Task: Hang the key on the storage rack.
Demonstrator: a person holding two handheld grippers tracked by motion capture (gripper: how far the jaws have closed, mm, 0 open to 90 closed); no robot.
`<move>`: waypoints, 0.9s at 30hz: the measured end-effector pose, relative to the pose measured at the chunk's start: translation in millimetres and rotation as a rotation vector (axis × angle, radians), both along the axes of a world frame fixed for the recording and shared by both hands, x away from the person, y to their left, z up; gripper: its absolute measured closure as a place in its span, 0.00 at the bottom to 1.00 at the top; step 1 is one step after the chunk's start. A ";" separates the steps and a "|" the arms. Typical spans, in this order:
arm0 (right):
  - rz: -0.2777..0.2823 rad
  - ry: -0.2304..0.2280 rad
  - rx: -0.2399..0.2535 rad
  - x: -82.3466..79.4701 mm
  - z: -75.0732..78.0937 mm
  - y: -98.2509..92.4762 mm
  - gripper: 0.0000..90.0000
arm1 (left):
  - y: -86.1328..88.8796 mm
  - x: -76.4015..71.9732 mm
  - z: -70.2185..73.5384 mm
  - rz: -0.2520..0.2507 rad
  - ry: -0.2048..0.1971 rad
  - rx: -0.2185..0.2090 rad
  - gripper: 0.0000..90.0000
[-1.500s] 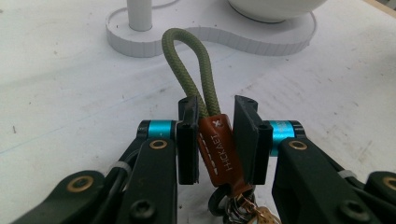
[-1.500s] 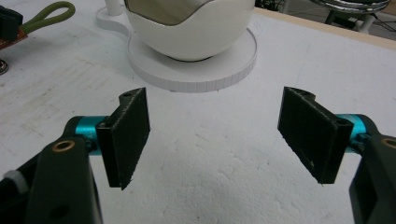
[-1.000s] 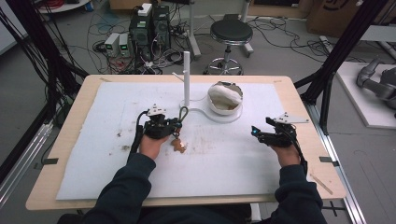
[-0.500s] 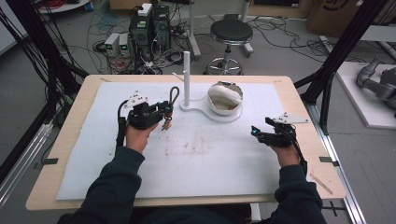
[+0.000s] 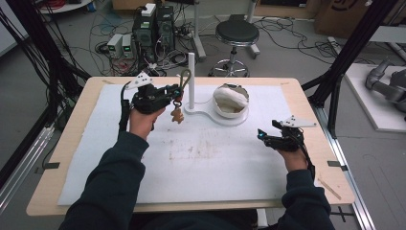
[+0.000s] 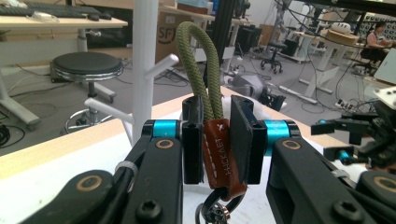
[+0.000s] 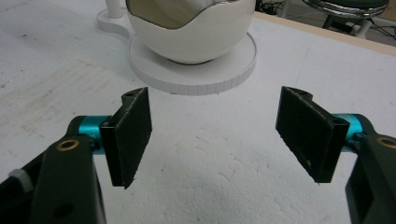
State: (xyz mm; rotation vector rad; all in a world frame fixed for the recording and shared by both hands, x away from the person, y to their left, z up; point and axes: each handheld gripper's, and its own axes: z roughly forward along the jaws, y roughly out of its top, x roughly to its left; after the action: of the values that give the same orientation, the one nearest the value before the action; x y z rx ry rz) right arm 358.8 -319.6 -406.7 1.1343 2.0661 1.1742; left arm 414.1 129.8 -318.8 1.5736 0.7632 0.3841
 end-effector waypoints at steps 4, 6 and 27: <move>0.000 0.002 0.001 0.0 -0.1 -1.0 0.30 | -4.4 14.7 -2.8 0.014 0.041 0.015 0.83; 0.001 0.003 -0.001 0.1 -0.3 -1.6 0.30 | -8.0 19.9 -4.5 0.018 0.052 0.026 0.83; -0.005 0.004 0.002 -0.9 -1.5 -4.1 0.30 | -27.2 45.9 -30.5 0.101 0.125 0.147 0.82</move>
State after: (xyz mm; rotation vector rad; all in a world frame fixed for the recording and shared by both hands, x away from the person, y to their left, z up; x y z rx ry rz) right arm 357.9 -323.8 -408.3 1.1428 2.0646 1.1723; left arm 460.0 102.6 -349.3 1.7134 0.9303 0.4265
